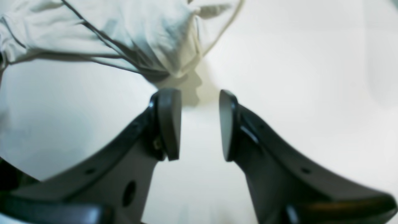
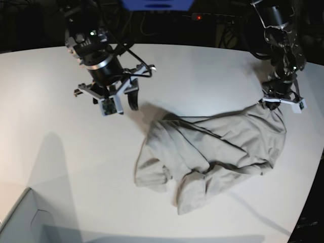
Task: Layout the t-shirt on the table in an organized manner, then fold the t-shirt properly
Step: 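Lower the right gripper onto the shirt and grasp a corner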
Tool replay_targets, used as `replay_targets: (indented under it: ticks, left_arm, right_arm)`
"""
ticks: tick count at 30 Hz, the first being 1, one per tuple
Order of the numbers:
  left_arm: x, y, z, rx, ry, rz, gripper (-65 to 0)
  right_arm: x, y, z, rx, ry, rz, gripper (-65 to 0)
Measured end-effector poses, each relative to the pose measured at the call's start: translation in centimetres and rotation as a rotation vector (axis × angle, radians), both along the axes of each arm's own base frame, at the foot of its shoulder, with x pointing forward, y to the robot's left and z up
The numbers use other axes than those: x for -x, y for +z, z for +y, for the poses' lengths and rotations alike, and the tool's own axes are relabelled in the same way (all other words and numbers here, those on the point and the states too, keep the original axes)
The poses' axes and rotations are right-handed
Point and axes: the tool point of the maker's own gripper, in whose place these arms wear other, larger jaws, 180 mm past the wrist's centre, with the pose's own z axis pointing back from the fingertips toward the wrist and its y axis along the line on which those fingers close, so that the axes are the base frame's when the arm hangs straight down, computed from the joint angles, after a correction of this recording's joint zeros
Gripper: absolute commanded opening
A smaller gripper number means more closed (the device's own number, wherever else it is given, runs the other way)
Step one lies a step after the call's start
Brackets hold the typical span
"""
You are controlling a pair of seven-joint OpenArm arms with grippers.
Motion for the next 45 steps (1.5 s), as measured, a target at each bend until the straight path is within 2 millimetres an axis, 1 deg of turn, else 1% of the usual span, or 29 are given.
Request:
replay_targets:
  ticks: [2, 5, 8, 10, 12, 14, 16, 18, 20, 23, 25, 28, 30, 34, 38, 41, 43, 45]
  left_arm:
    - [0.1, 0.0, 0.1, -0.002, -0.001, 0.005, -62.9]
    - [0.2, -0.1, 0.2, -0.006, -0.001, 0.008, -65.0]
    - [0.7, -0.2, 0.4, -0.013, -0.003, 0.013, -65.0]
    - [0.9, -0.2, 0.4, -0.01, -0.003, 0.01, -65.0]
    - [0.9, -0.2, 0.4, -0.014, -0.003, 0.011, -65.0]
    - [1.2, -0.4, 0.4, -0.012, -0.002, 0.015, -65.0]
    - [1.4, -0.4, 0.4, -0.01, 0.003, 0.01, -65.0]
    - [1.5, -0.4, 0.4, -0.01, 0.003, 0.012, -65.0]
    - [1.7, -0.6, 0.4, -0.01, 0.004, 0.015, -65.0]
    - [2.0, -0.5, 0.5, -0.012, 0.002, 0.011, -65.0]
    - [2.1, -0.6, 0.5, -0.013, 0.003, 0.014, -65.0]
    - [2.1, -0.6, 0.5, -0.013, 0.002, 0.011, -65.0]
    - [2.1, -0.6, 0.5, -0.013, 0.002, 0.011, -65.0]
    - [2.2, -0.6, 0.4, -0.012, 0.003, 0.012, -65.0]
    - [2.2, -0.6, 0.4, -0.01, 0.004, 0.011, -65.0]
    - [2.2, -0.6, 0.4, -0.01, 0.004, 0.011, -65.0]
    - [2.1, -0.6, 0.5, -0.01, 0.004, 0.01, -65.0]
    - [2.1, -0.5, 0.5, -0.011, 0.004, 0.009, -65.0]
  right_arm:
    - [-0.5, -0.7, -0.1, 0.01, 0.0, 0.01, -43.9]
    - [-1.6, -1.6, -0.3, 0.027, -0.001, 0.02, -43.9]
    - [-2.5, -2.8, -0.4, 0.042, -0.003, 0.039, -43.9]
    - [-3.3, -3.4, -0.1, 0.039, -0.008, 0.051, -43.1]
    - [-4.2, -3.5, 0.4, 0.029, -0.009, 0.049, -39.4]
    - [-4.8, -4.0, 0.9, 0.022, -0.008, 0.06, -35.0]
    - [-4.5, -4.6, 1.7, 0.029, 0.011, 0.075, -30.3]
    - [-3.9, -5.2, 2.9, 0.021, 0.037, 0.094, -28.5]
    - [-3.6, -5.1, 3.7, 0.003, 0.055, 0.092, -28.2]
    - [-4.0, -4.2, 4.4, -0.018, 0.063, 0.031, -28.1]
    - [-3.7, -4.5, 5.1, -0.025, 0.078, 0.033, -28.1]
    - [-3.3, -5.9, 5.3, -0.017, 0.079, 0.075, -28.1]
    - [-3.9, -6.3, 5.4, -0.017, 0.076, 0.073, -28.1]
    - [-5.7, -6.1, 5.4, -0.016, 0.074, 0.034, -28.1]
    - [-6.2, -7.6, 5.2, 0.008, 0.077, 0.073, -28.1]
    - [-7.1, -8.0, 5.1, 0.023, 0.077, 0.075, -28.5]
    - [-7.5, -8.0, 5.0, 0.028, 0.077, 0.073, -31.3]
    - [-7.7, -7.9, 5.0, 0.029, 0.076, 0.068, -38.1]
